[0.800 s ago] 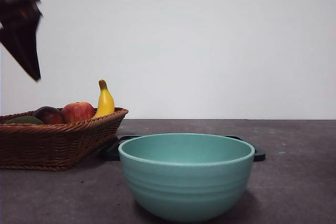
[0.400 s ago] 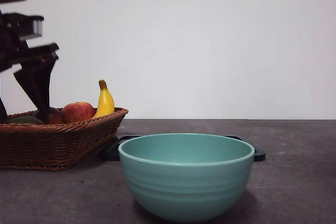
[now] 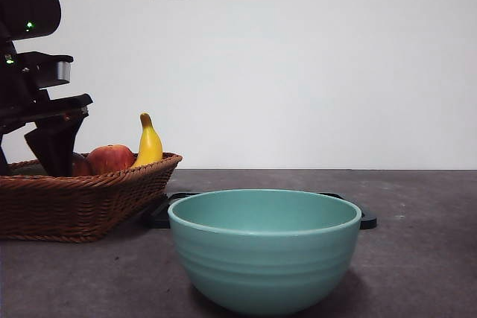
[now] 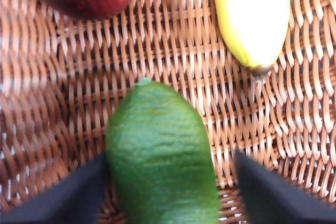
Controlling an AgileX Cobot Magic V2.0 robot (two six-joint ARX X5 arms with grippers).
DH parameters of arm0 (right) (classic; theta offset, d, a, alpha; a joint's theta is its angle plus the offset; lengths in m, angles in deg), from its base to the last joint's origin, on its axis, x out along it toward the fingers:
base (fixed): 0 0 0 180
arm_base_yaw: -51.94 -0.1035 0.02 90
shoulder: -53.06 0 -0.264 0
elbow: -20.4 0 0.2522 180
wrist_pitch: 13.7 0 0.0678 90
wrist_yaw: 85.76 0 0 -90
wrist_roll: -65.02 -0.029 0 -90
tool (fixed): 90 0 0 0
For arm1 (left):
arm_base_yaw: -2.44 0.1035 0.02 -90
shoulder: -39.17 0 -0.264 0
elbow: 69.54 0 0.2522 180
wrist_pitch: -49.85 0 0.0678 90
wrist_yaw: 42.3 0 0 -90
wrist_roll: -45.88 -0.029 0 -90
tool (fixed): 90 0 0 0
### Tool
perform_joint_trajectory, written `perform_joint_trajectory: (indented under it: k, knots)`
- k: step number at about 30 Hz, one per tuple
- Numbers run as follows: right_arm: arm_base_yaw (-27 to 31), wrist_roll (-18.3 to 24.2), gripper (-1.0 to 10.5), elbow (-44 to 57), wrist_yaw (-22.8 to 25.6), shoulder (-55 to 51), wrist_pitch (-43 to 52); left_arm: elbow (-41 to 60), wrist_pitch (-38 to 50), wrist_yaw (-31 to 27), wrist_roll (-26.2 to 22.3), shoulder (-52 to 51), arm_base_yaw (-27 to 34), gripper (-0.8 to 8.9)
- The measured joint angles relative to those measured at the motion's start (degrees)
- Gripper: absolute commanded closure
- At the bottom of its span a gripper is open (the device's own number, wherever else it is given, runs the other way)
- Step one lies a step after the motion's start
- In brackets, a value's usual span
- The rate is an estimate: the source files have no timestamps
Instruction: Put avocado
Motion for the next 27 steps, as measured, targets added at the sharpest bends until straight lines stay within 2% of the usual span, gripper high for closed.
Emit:
perform_joint_trajectory:
  k: [5,11,16,23,27]
  knots:
    - [0.0,0.0,5.8,0.0,0.0,0.0,0.0,-0.04,0.2,0.02,0.02,0.0,0.0,6.33]
    - [0.0,0.0,5.8,0.0,0.0,0.0,0.0,-0.22,-0.22,0.02,0.02,-0.04,0.0,6.33]
    - [0.0,0.0,5.8,-0.02,0.0,0.0,0.0,-2.08,-3.82,0.24,0.0,-2.03,-0.15,6.33]
    - [0.0,0.0,5.8,0.0,0.0,0.0,0.0,-7.48,-8.44,0.87,0.02,-13.68,-2.99,6.33]
    - [0.0,0.0,5.8,0.0,0.0,0.0,0.0,-7.65,-10.93,5.84,0.79,-21.62,-5.9,6.33]
